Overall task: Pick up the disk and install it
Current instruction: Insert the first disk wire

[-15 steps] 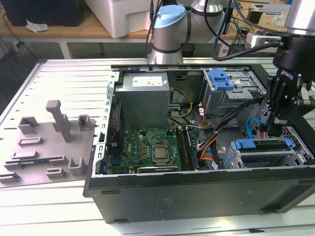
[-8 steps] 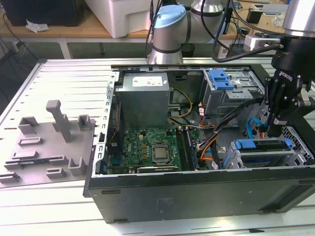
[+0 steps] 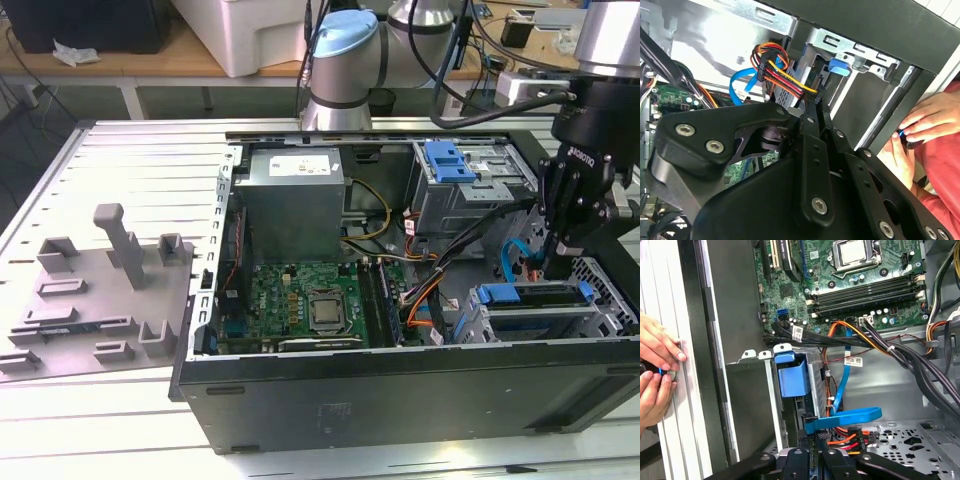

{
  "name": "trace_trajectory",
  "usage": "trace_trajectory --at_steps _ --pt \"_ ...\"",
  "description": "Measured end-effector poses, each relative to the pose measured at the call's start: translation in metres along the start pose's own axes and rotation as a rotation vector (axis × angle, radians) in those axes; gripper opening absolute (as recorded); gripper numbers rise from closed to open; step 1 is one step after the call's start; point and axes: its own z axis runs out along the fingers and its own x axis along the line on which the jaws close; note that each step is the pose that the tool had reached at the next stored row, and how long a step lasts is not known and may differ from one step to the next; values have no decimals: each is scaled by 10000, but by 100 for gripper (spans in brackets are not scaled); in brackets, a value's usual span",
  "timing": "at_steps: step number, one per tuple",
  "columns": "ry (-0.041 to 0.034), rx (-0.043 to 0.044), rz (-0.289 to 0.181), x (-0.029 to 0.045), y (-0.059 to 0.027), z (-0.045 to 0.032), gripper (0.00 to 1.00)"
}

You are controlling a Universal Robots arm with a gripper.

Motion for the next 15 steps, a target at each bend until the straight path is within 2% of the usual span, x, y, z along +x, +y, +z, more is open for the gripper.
trace_trajectory --at_steps 3,7,10,12,15 --pt "-74 -9 -7 22 -3 7 16" --pt "-253 -6 -112 21 -3 13 16" --pt "-305 7 -185 24 -4 16 16" --pt "-447 8 -265 45 -5 22 16" --pt "-573 7 -324 85 -6 34 16"
